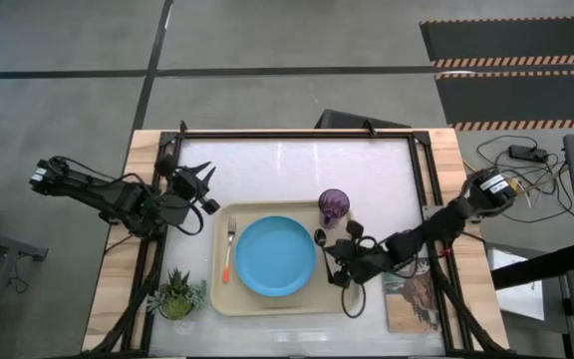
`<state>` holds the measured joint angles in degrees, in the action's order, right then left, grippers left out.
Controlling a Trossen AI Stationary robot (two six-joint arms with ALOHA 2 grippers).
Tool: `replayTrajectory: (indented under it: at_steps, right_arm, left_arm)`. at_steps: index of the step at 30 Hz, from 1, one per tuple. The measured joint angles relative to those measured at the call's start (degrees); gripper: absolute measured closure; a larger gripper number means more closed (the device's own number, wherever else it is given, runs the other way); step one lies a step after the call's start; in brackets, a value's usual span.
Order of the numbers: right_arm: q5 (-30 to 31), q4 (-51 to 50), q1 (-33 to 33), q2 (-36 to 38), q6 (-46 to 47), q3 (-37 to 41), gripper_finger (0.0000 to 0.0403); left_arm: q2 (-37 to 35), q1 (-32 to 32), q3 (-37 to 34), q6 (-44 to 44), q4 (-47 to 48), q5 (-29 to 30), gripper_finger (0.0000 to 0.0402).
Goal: Pick and place plate/cup/fork/spoon on tray
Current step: Put the black spoon on the white tray to the right side of the blue plate
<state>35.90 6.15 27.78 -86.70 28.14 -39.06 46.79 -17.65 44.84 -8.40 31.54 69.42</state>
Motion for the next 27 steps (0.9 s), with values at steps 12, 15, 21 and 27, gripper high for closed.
replayTrajectory:
  at_steps: [12,15,21,27]
  right_arm:
    - [-1.4,0.3,-4.3,-0.7,-2.0,1.4,0.0394]
    - [-1.5,0.7,-5.1,-1.7,-1.2,1.4,0.0394]
    - [-1.7,1.9,-5.2,-5.5,-1.2,-0.4,0.0394]
    - [-1.2,0.9,-5.5,-8.2,0.5,-1.6,0.0394]
  left_arm:
    - [0.0,0.0,0.0,0.1,-1.3,5.1,0.0343]
    - [0.0,0.0,0.0,0.1,-1.3,5.1,0.0343]
    - [0.0,0.0,0.0,0.1,-1.4,5.1,0.0343]
    - [0.1,0.0,0.1,0.2,-1.6,5.1,0.0343]
